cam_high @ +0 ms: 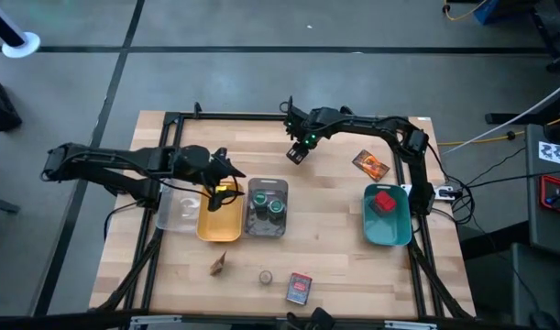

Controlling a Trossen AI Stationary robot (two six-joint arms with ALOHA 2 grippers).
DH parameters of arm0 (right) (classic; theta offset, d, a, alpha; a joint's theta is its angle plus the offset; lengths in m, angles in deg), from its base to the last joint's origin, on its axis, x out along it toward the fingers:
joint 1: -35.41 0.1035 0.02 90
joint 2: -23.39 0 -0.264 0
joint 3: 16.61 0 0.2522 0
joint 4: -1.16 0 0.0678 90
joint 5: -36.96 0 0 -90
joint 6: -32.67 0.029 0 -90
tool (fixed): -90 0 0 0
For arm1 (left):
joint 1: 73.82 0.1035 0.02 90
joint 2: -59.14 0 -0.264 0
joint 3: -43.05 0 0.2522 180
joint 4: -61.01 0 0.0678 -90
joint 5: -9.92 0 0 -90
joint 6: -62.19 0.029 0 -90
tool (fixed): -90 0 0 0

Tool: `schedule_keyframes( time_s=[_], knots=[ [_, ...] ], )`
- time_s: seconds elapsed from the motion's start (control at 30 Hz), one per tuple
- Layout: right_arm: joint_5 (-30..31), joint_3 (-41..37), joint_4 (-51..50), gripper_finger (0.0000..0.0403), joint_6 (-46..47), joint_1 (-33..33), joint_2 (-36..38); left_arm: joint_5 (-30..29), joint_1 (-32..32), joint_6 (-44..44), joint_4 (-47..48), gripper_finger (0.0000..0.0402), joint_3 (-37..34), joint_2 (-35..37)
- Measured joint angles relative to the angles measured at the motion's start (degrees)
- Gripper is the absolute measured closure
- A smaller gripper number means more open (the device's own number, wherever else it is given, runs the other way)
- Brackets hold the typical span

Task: Sort spices by type
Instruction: Put the top brown spice bottle into the yellow bin

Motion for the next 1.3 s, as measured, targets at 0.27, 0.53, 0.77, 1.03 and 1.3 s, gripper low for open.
schedule_keyframes(
  time_s=[0.27,0.53,0.77,1.03,1.3],
  knots=[
    [-0.95,-0.04,0.2,0.019,0.02,0.01,0.0,-0.02,0.0,0.0,1.48,0.0151,-0.02,0.18],
    [2.2,-0.13,0.48,0.0147,0.07,0.0,-0.11,-0.02,0.0,0.0,2.51,0.0151,-0.02,0.14],
    [3.22,-0.15,0.92,0.0143,0.04,0.0,-0.13,-0.02,0.0,0.0,2.45,0.0151,0.0,0.14],
    [2.52,-0.15,0.81,0.0146,0.05,0.0,-0.13,-0.02,0.0,0.0,2.43,0.0151,-0.02,0.11],
    [1.04,-0.09,-0.68,0.0146,0.07,0.0,-0.66,-0.02,0.0,0.0,2.41,0.0151,-0.02,0.07]
  ],
)
